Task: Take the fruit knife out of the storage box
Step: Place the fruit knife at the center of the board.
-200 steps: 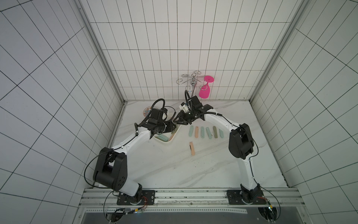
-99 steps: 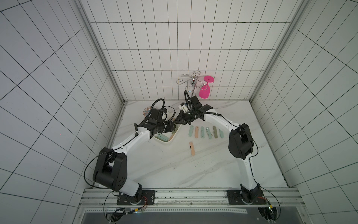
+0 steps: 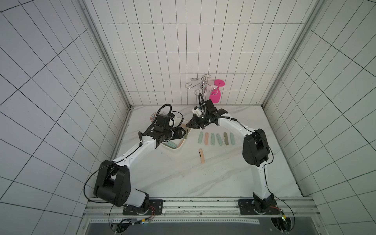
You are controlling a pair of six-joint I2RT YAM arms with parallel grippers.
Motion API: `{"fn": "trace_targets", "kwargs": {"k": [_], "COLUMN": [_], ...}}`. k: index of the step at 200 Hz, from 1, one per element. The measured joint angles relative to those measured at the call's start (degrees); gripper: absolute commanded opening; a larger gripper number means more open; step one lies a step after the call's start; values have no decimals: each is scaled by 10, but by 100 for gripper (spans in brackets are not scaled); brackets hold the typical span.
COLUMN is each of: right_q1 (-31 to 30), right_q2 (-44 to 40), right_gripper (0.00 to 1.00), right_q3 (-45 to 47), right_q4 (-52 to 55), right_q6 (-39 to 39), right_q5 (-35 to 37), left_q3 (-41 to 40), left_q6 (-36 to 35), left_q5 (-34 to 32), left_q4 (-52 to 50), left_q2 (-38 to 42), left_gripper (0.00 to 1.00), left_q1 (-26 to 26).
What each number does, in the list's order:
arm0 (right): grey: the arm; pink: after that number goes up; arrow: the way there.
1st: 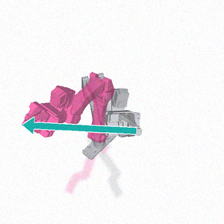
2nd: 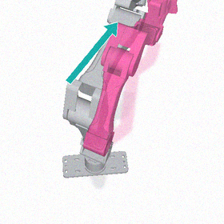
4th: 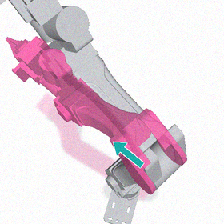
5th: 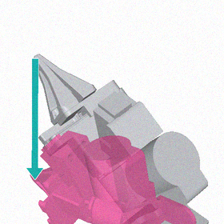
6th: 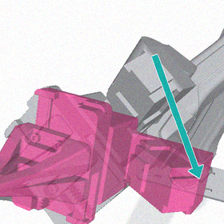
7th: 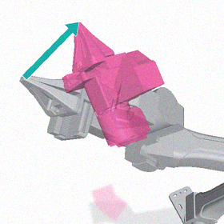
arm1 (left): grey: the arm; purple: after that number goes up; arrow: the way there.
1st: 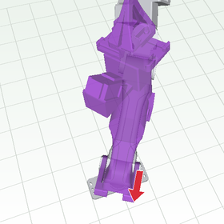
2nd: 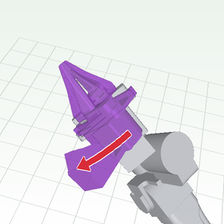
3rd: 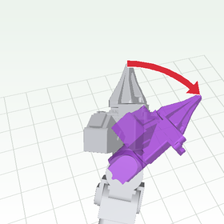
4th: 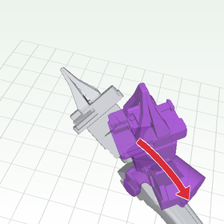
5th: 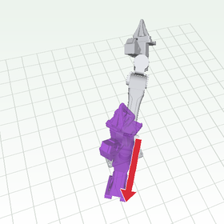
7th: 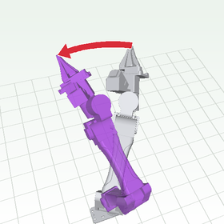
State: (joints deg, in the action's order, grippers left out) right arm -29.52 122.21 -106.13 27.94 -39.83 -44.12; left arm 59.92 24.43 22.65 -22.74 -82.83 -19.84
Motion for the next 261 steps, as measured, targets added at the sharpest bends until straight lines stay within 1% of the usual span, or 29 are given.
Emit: {"fn": "trace_targets", "kwargs": {"k": [31,71,107,136,156,181,261], "right_q1": [33,63,68,68,67,65,54], "right_q2": [-53,-118,-132,-132,-132,-127,-83], "right_gripper": [0,0,0,0,0,0,0], "right_q3": [80,176,249,302,320,323,322], "right_q4": [3,52,93,106,104,93,58], "right_q6": [23,90,143,166,172,176,176], "right_q5": [-9,3,47,79,92,101,98], "left_q3": [-2,-2,-2,-2,-2,-2,-2], "left_q6": [0,0,0,0,0,0,0], "left_q5": [0,0,2,4,6,7,8], "left_q4": [-2,-2,-2,-2,-2,-2,-2], "left_q2": [7,8,8,8,6,3,2], "left_gripper": [53,53,52,52,52,52,52], "left_q1": [2,9,9,9,9,9,9]}}
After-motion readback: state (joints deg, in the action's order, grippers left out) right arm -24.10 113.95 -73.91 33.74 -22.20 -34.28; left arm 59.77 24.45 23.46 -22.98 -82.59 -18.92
